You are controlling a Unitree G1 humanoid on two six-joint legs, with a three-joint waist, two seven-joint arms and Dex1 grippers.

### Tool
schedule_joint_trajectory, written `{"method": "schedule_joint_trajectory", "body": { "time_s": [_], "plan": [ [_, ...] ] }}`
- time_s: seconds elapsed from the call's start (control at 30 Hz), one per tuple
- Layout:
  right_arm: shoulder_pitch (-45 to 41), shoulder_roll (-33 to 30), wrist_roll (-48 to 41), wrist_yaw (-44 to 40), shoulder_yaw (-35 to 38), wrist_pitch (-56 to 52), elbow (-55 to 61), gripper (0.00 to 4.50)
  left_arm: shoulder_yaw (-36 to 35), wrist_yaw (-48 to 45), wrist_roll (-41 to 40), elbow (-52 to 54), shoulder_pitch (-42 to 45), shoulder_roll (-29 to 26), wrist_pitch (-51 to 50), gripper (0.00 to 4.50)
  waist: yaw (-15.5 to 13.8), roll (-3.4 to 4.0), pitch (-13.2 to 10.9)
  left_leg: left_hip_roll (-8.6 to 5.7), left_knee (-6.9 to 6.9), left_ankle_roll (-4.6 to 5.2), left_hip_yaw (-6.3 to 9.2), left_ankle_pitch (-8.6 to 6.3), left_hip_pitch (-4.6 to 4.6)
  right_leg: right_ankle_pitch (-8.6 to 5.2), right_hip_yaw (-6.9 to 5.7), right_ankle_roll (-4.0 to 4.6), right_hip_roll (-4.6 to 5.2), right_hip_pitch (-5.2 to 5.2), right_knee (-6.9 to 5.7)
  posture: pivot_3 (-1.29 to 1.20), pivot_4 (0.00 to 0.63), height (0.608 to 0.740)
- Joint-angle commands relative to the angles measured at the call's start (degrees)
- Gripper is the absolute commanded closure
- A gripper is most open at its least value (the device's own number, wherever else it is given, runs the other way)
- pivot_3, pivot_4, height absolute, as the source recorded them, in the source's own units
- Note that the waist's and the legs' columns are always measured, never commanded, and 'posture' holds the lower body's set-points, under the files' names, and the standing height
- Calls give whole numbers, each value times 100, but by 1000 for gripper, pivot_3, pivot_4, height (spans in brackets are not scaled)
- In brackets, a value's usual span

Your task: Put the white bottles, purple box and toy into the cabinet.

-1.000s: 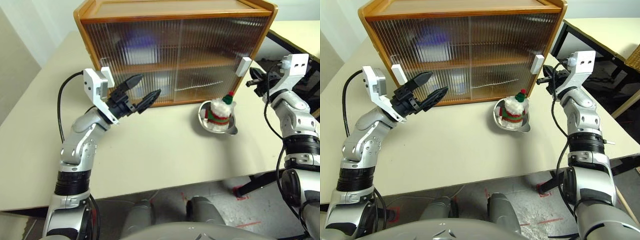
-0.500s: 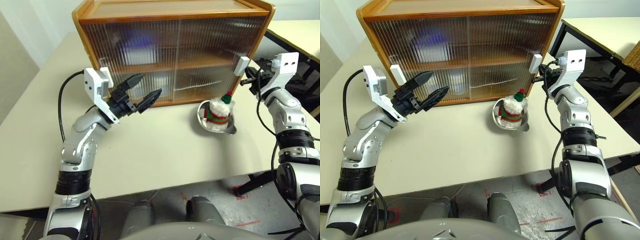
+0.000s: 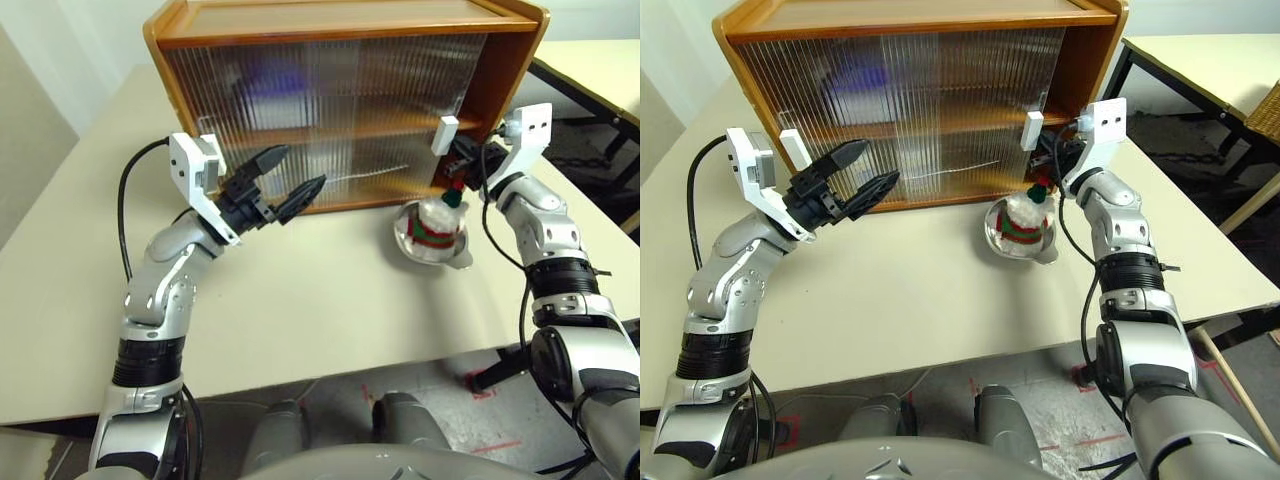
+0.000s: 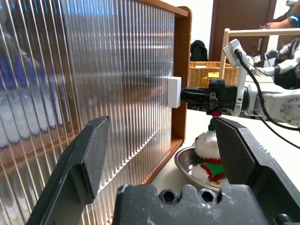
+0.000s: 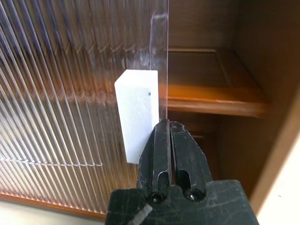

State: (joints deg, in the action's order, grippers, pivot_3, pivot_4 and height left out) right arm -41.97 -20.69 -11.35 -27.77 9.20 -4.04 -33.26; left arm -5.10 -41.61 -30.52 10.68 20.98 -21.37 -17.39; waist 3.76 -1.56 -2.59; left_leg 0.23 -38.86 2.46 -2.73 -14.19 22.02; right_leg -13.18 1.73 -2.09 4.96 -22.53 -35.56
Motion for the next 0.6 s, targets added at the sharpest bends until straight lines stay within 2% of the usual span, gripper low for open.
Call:
{"method": "schedule_joint_trajectory", "body": {
  "time_s": [0.03, 0.6],
  "plan": [
    [-104, 175, -31, -12, -148, -214, 231, 4476, 79, -36, 13, 47, 28, -4, 14, 0, 10, 0, 0, 1, 0, 0, -1, 0, 0, 0, 1, 0, 0, -1, -1, -35, 0, 740],
    [-381, 1121, -125, -87, -552, -791, 637, 4476, 58, -113, -107, 41, 33, 85, 22, 0, 49, 2, 0, 3, 1, -2, -21, -1, 12, 2, 20, 4, -2, -40, -30, -32, 0, 740]
  ]
}}
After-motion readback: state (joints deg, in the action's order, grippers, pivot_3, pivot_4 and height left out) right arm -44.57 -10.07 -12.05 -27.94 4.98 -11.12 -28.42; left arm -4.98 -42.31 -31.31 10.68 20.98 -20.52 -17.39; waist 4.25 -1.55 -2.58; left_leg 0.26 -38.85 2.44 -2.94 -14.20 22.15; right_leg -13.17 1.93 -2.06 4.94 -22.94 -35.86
